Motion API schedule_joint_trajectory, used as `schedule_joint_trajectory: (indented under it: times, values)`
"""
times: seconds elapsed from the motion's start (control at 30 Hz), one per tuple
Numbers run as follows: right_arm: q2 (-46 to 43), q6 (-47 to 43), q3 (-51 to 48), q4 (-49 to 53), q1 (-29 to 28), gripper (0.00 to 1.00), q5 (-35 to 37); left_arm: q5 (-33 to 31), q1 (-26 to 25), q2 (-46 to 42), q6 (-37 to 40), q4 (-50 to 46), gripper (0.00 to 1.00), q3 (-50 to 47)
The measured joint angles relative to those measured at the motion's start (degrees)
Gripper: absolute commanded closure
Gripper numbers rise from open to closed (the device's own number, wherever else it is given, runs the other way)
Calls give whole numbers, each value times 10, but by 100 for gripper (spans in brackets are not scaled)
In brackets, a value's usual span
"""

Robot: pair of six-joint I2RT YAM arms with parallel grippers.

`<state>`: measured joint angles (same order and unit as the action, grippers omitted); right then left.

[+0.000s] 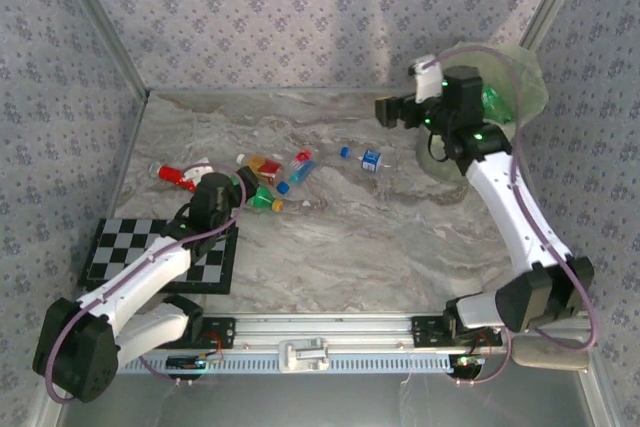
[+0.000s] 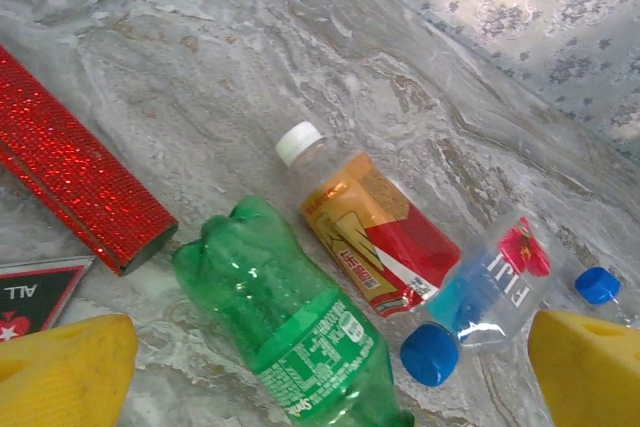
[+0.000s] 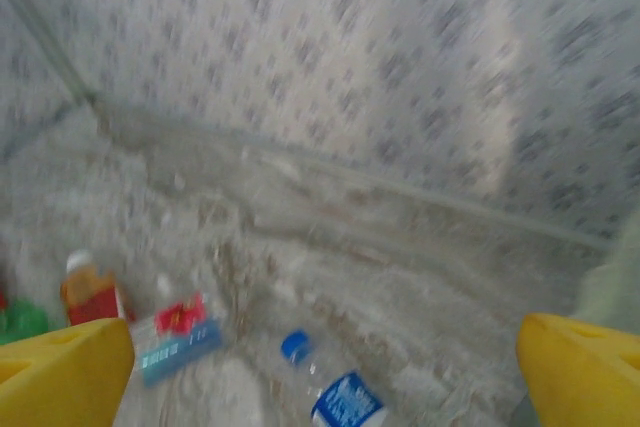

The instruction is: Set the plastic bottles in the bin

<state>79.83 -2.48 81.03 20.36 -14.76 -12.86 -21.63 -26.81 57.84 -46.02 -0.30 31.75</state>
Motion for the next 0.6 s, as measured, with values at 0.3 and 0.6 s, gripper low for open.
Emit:
schedule_joint_trajectory:
  times: [0.3,0.6]
  values:
    - [147,-84,47,104,-53,0,35,72,32,33,10,-24,0,17]
    - [306,-146,173,208,-79,0,116,127,32,78,20,-30,0,41]
